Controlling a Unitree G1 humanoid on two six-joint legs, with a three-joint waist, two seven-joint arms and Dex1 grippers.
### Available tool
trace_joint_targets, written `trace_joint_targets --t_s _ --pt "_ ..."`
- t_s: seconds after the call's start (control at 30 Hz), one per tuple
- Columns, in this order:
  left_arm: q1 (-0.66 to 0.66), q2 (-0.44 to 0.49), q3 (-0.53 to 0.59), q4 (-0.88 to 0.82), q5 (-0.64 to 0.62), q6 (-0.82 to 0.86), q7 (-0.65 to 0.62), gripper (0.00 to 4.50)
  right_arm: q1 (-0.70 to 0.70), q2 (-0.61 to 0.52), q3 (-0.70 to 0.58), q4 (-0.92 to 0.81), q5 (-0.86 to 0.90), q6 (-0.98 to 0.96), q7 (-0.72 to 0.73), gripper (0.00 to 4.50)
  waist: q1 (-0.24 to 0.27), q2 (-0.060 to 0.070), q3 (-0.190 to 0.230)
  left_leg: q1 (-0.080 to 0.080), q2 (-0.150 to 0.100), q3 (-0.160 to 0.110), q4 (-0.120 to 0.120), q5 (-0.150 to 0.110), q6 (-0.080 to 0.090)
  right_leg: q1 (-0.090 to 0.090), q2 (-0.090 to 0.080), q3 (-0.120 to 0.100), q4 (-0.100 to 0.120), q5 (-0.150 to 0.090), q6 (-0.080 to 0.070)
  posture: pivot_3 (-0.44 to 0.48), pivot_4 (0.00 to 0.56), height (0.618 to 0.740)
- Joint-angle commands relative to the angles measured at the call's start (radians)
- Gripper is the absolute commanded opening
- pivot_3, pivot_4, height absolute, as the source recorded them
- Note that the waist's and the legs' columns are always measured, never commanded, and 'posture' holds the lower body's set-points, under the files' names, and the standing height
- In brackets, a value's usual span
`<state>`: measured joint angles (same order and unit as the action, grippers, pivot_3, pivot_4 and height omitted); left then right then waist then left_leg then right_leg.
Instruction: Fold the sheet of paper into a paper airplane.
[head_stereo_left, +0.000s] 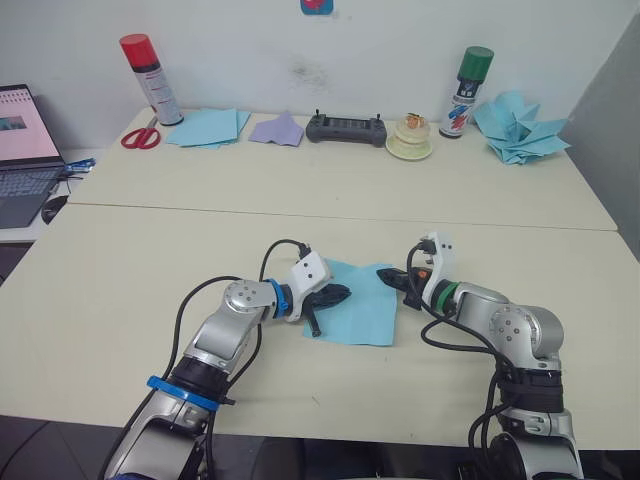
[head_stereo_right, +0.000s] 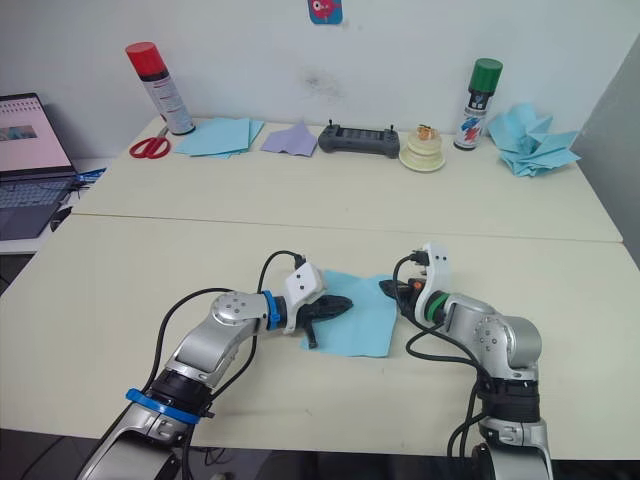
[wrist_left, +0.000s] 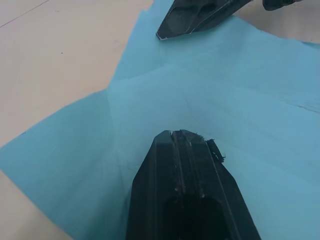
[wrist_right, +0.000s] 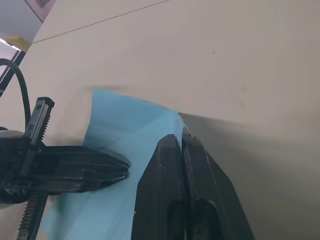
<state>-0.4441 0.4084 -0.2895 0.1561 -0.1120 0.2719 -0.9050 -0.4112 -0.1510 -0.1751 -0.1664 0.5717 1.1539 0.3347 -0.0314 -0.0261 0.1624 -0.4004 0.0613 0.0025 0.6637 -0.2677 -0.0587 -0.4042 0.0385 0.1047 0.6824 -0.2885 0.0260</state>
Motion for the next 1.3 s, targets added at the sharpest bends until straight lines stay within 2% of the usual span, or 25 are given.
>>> trace_joint_targets --t_s 0.03,0.2,0.27,0.37,0.8,0.93,1.3 --pt "0.006 -0.001 -0.009 0.022 0.022 0.004 0.006 0.00 -0.007 -0.008 -0.012 -0.010 0.015 -0.027 0.001 0.03 0.000 0.000 0.000 0.000 0.000 0.000 0.000 0.000 0.000 0.000 0.000 0.000 0.000 0.000 0.000 0.000 0.150 0.740" --pt "0.006 0.000 -0.010 0.022 0.024 0.002 0.003 0.00 0.003 -0.022 -0.006 -0.003 0.004 -0.055 0.002 0.03 0.000 0.000 0.000 0.000 0.000 0.000 0.000 0.000 0.000 0.000 0.000 0.000 0.000 0.000 0.000 0.000 0.150 0.740" --pt "0.004 0.000 -0.010 0.024 0.024 0.001 0.003 0.00 0.004 -0.018 -0.017 -0.002 0.011 -0.053 -0.005 0.41 0.000 0.000 0.000 0.000 0.000 0.000 0.000 0.000 0.000 0.000 0.000 0.000 0.000 0.000 0.000 0.000 0.150 0.740" --pt "0.003 0.000 -0.011 0.026 0.025 -0.001 0.002 0.00 0.001 -0.016 -0.020 0.001 0.013 -0.053 -0.016 1.31 0.000 0.000 0.000 0.000 0.000 0.000 0.000 0.000 0.000 0.000 0.000 0.000 0.000 0.000 0.000 0.000 0.150 0.740" --pt "-0.006 -0.004 -0.010 0.044 0.030 -0.016 0.007 0.00 -0.025 0.011 -0.062 0.022 0.060 -0.034 -0.031 1.31 -0.001 0.000 0.000 0.000 0.000 0.000 0.000 0.000 0.000 0.000 0.000 0.000 0.000 0.000 0.000 0.000 0.150 0.740" --pt "-0.005 -0.003 -0.010 0.042 0.031 -0.017 0.008 0.00 -0.037 0.018 -0.085 0.043 0.073 -0.037 -0.051 0.01 -0.001 0.000 0.000 0.000 0.000 0.000 0.000 0.000 0.000 0.000 0.000 0.000 0.000 0.000 0.000 0.000 0.150 0.740" --pt "0.001 -0.004 -0.011 0.033 0.031 -0.013 0.010 0.00 -0.028 -0.006 -0.057 0.030 0.078 -0.051 -0.047 0.01 -0.001 0.000 0.000 0.000 0.000 0.000 0.000 0.000 0.000 0.000 0.000 0.000 0.000 0.000 0.000 0.000 0.150 0.740"
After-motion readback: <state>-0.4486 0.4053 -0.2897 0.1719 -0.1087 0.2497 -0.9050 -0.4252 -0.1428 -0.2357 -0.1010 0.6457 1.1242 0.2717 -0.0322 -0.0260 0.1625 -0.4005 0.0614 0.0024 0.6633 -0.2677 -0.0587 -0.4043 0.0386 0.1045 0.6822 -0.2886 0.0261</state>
